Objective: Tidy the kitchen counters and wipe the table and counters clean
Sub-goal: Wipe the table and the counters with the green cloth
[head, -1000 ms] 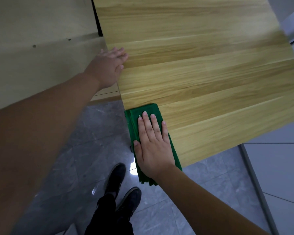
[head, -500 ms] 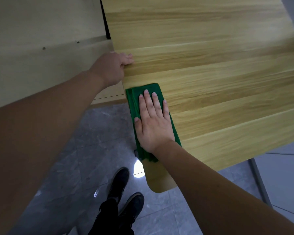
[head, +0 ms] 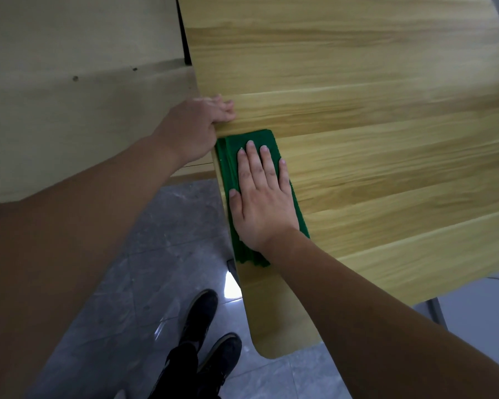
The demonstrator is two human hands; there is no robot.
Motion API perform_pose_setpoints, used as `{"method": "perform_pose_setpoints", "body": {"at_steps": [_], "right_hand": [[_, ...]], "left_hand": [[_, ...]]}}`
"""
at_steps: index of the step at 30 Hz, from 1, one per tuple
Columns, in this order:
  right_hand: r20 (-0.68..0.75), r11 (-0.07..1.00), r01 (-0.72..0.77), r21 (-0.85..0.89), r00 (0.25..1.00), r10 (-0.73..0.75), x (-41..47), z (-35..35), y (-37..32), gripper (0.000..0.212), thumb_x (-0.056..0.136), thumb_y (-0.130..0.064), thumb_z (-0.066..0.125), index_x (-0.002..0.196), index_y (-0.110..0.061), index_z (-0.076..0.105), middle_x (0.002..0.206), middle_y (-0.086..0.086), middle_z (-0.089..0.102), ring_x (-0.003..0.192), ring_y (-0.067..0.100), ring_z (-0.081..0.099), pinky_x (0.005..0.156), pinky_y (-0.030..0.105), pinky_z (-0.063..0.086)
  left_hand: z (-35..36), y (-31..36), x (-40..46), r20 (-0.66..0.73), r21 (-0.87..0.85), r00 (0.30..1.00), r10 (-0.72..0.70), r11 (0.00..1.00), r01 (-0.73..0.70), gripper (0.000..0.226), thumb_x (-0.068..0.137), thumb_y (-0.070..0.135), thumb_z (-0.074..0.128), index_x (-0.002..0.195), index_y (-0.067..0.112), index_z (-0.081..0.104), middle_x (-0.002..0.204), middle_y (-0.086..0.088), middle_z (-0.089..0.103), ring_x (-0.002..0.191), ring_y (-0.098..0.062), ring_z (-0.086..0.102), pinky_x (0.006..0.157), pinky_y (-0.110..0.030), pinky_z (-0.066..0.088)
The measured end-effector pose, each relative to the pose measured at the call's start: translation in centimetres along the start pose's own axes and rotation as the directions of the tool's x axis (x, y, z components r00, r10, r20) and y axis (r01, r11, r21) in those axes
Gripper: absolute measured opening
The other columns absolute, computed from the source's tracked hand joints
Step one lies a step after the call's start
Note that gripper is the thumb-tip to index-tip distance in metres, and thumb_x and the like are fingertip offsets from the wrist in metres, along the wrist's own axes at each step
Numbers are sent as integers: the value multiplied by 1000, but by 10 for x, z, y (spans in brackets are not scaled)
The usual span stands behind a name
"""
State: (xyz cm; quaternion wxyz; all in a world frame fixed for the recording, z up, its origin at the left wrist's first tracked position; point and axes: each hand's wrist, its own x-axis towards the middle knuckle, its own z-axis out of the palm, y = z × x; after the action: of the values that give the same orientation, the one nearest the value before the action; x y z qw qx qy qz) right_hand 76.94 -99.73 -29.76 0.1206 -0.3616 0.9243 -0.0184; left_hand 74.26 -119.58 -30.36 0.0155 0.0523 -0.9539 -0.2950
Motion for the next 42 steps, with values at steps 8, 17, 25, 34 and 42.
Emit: {"method": "perform_pose_setpoints", "body": {"at_steps": [8, 17, 25, 34, 42], "right_hand": [[-82, 987, -51, 154, 995, 64, -35, -13, 13, 64, 96, -38, 33, 151, -9, 19, 157, 11, 20, 142, 26, 25, 116, 41, 21], [109, 808, -485, 334, 872, 478, -60, -40, 31, 36, 94, -33, 51, 126, -15, 53, 118, 6, 55, 110, 27, 50, 94, 38, 38], [339, 581, -585, 566, 808, 482, -63, -69, 39, 25, 93, -23, 53, 115, -10, 53, 110, 11, 62, 103, 30, 58, 86, 38, 49], [303, 491, -686, 537, 700, 647, -150, -144, 125, 20, 96, -21, 50, 112, -11, 48, 109, 11, 60, 101, 29, 57, 82, 36, 47], [203, 410, -752, 516, 573, 794, -284, -195, 239, 18, 96, -21, 46, 110, -12, 53, 108, 9, 61, 100, 28, 58, 74, 33, 44]], "left_hand": [[-6, 32, 13, -58, 114, 998, 28, 993, -22, 43, 83, -3, 42, 117, 6, 67, 119, -15, 64, 111, -35, 51, 91, -45, 45], [-4, 85, 28, 472, 352, 803, 363, 758, -549, 37, 85, 17, 55, 119, 28, 64, 116, 7, 62, 116, -24, 43, 117, -41, 10], [-19, 123, 50, 737, 382, 674, 36, 801, -460, 16, 88, 13, 48, 96, 26, 52, 102, 1, 58, 110, -26, 46, 92, -37, 42], [-23, 272, 53, 778, 281, 626, 63, 856, -435, 27, 86, 6, 42, 102, 27, 50, 100, 2, 53, 91, -23, 54, 76, -36, 50], [29, 459, 58, 794, 195, 568, 218, 792, -578, 20, 84, 12, 46, 84, 31, 51, 98, 2, 57, 93, -24, 55, 81, -39, 51]]}}
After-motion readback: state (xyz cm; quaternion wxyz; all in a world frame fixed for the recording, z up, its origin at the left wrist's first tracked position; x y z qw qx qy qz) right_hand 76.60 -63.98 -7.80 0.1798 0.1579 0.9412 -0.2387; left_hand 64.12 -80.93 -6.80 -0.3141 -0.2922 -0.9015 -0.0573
